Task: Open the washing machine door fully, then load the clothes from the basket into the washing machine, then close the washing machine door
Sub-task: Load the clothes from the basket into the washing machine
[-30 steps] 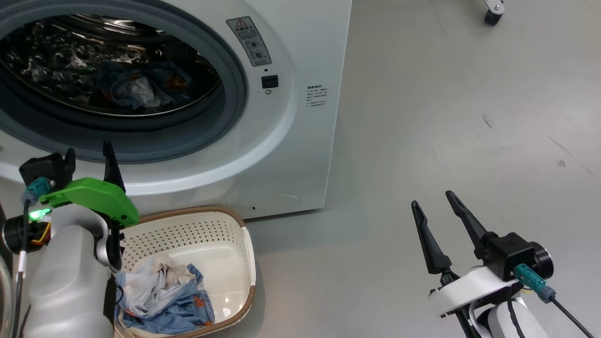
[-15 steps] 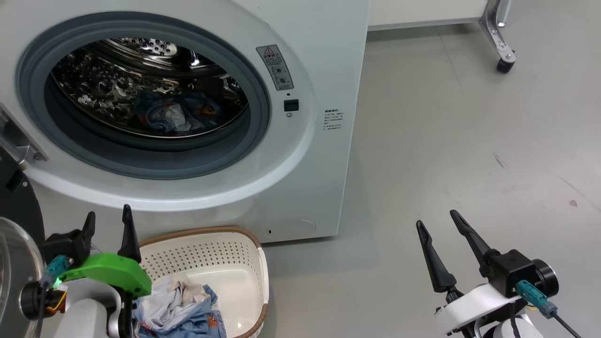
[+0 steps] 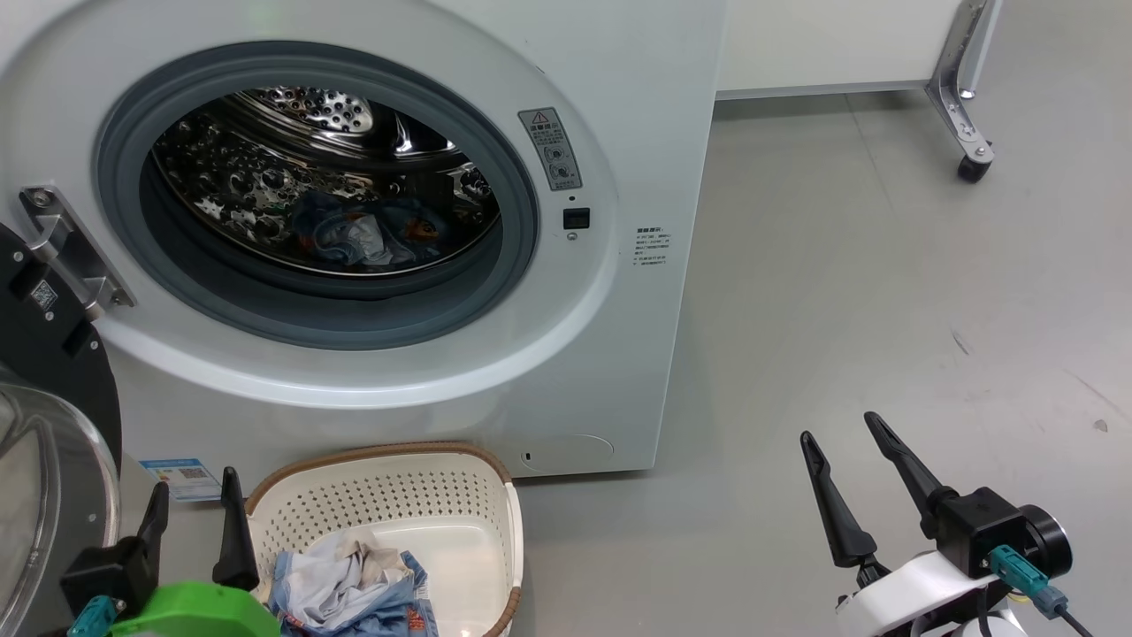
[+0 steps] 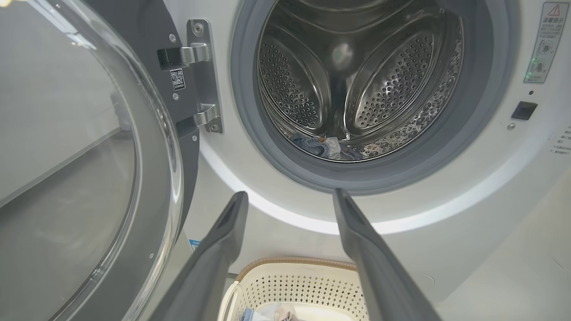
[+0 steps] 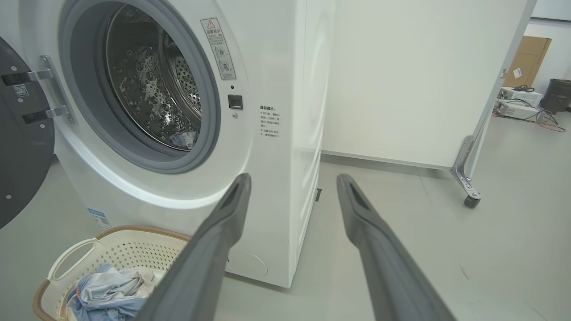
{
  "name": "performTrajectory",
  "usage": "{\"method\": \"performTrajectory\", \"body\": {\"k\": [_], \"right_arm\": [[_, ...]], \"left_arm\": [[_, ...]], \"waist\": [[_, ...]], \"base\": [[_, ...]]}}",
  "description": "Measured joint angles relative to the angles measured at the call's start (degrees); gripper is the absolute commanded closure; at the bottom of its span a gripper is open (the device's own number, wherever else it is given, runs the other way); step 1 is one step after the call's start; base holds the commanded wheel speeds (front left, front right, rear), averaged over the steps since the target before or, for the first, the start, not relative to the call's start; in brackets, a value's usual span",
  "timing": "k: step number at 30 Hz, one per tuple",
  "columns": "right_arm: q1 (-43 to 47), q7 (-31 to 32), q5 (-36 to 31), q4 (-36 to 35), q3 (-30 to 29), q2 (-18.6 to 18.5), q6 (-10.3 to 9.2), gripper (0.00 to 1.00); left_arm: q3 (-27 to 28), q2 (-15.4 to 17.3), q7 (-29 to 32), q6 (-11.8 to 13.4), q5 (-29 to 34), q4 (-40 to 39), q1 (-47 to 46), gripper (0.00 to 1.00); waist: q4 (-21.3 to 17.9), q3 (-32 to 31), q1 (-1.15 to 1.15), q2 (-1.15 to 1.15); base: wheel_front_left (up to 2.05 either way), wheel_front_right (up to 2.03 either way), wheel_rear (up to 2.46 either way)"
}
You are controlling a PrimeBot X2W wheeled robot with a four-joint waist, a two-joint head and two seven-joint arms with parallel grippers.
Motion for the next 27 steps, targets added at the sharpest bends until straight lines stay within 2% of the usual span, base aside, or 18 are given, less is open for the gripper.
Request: {"method": "performTrajectory", "body": {"k": [9,27], "right_arm": [[0.9,0.0,0.0,-0.7,0.1,0.0,0.00,0.00],[1.2,0.0,0.0,-1.8,1.4,0.0,0.00,0.00]], "left_arm": [[1.2,-0.2,0.0,-0.3,0.0,-6.1,7.4,0.00],[1.3,-0.2,0.0,-0.4,0.0,-14.7,14.0,0.00]], "waist": [[0.7,-0.6,0.00,0.00],[0.7,0.4,0.00,0.00]], "base": [[0.00,0.00,0.00],[0.00,0.00,0.00]]}}
